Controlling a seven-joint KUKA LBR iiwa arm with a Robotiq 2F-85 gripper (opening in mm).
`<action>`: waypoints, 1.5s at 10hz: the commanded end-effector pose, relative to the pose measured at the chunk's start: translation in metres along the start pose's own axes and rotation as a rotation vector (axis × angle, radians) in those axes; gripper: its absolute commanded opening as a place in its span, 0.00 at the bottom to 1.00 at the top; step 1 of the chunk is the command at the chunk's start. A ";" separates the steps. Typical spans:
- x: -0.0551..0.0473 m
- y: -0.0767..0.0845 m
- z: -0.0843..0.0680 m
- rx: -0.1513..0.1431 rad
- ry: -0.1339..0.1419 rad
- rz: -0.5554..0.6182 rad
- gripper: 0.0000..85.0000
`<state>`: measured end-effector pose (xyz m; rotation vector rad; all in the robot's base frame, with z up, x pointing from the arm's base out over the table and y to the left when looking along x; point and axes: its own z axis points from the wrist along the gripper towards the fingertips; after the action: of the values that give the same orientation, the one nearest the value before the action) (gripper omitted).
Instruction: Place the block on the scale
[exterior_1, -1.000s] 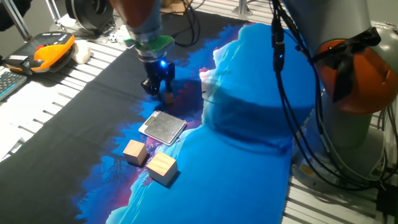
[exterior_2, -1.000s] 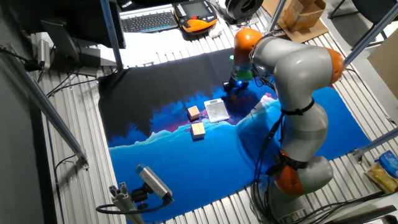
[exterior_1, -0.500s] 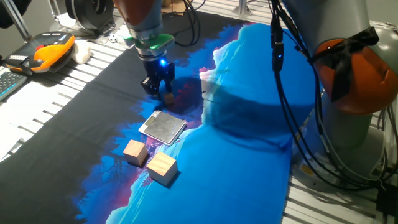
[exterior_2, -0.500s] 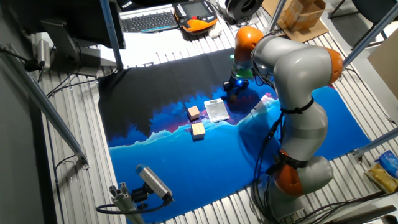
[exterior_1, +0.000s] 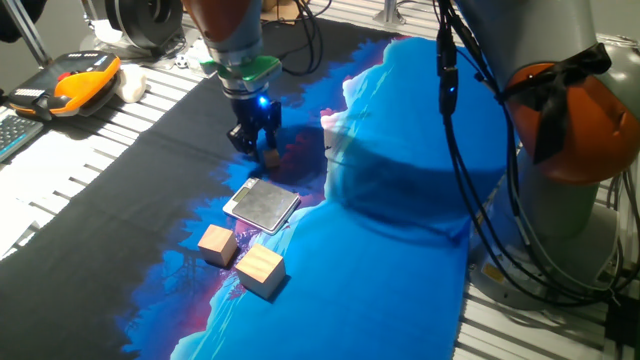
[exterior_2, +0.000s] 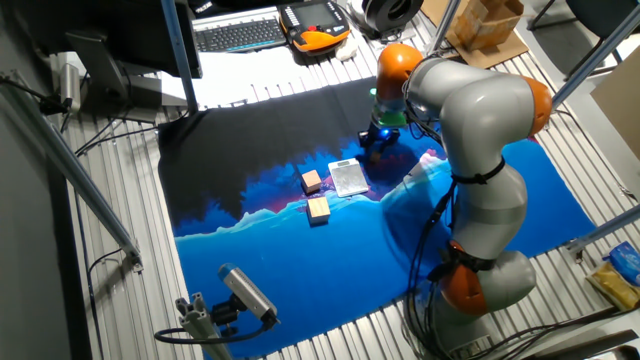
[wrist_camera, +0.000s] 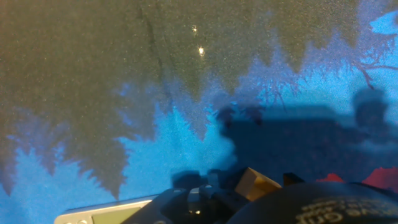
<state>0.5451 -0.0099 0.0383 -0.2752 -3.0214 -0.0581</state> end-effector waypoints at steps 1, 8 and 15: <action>0.000 0.000 0.001 -0.002 0.004 -0.004 0.00; 0.000 0.001 0.001 -0.003 0.004 -0.006 0.00; 0.000 0.001 0.001 0.011 0.008 -0.025 0.00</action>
<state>0.5454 -0.0088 0.0369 -0.2340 -3.0113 -0.0372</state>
